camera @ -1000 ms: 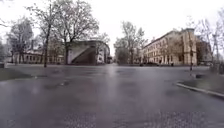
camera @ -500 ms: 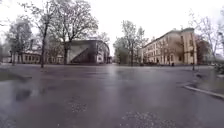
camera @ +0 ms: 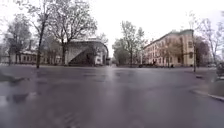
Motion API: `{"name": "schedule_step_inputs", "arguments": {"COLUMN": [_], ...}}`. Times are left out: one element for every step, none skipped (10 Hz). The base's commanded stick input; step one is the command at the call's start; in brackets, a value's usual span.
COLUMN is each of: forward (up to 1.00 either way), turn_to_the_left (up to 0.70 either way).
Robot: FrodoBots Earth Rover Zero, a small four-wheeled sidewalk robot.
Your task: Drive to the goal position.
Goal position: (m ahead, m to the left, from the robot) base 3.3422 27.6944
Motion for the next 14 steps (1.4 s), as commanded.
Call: {"name": "schedule_step_inputs", "arguments": {"forward": [1.0, 1.0, 1.0, 1.0, 1.0, 1.0, 1.0, 1.0, 1.0, 1.0, 1.0, 1.0, 1.0, 1.0], "turn_to_the_left": [0.0, 0.0, 0.0, 0.0, 0.08, 0.35, 0.4, 0.4, 0.09, 0.0, 0.0, 0.0, 0.0, 0.0]}}
